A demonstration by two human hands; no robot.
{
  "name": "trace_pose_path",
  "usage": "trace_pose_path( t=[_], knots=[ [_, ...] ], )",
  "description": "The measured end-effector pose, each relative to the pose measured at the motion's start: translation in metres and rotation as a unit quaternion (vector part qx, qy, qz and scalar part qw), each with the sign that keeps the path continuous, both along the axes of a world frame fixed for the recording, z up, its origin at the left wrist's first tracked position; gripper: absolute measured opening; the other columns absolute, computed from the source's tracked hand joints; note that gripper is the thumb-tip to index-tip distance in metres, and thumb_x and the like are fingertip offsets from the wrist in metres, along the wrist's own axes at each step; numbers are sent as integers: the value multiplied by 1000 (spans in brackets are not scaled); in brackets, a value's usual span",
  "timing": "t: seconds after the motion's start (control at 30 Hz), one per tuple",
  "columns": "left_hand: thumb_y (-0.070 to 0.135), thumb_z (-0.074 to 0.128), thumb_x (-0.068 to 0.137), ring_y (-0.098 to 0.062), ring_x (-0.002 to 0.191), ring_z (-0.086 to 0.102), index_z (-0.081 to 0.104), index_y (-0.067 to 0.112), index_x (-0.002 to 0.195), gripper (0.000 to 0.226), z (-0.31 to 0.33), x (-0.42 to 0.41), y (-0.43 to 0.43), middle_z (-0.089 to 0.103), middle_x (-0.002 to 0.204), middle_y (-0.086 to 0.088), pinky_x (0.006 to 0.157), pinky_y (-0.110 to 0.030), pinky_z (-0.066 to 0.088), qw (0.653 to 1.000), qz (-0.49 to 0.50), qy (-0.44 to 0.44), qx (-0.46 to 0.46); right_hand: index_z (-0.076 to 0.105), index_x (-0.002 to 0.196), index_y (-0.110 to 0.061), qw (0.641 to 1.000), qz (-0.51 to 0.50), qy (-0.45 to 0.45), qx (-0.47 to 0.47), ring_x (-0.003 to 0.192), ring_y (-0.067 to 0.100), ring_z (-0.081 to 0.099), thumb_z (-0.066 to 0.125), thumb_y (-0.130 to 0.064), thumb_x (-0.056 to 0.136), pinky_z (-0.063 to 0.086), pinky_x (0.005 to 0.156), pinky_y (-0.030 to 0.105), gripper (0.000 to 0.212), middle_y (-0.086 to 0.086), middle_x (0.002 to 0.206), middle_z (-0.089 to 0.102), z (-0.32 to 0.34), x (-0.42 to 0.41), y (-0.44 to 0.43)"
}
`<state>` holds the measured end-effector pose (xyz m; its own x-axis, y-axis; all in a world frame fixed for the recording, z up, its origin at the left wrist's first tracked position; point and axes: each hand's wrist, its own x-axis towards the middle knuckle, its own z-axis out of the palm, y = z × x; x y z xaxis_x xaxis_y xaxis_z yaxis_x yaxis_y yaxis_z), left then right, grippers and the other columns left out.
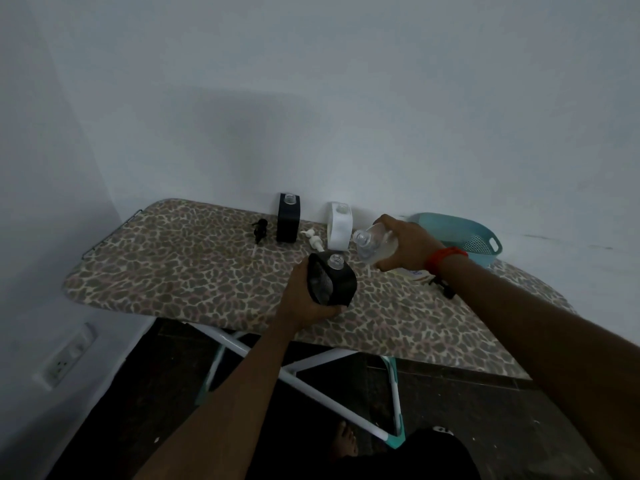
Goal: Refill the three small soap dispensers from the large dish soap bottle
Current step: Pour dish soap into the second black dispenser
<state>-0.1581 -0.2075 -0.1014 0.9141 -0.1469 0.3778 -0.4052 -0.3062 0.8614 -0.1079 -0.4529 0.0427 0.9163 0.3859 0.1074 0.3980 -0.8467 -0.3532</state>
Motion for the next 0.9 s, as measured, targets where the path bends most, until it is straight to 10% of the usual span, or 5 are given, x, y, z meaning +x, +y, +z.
trace_pose_path(
  t=[0.23,0.9],
  knots=[
    [33,99,60,-23,141,44,35,19,154,115,-7,3,0,46,150,0,114,-52,41,999,30,35,24,48,122,-31,998,29,-3,-58,94,20,62,86,-41,57,53,78,37,75,-3,107,65,-1,2,12],
    [66,83,55,-26,146,34,25,18,160,129,1,-1,0,36,157,-4,118,-55,34,996,30,69,56,51,125,-25,988,20,-29,-152,101,24,59,88,-40,60,49,78,36,76,2,112,65,-3,-7,14]
  ],
)
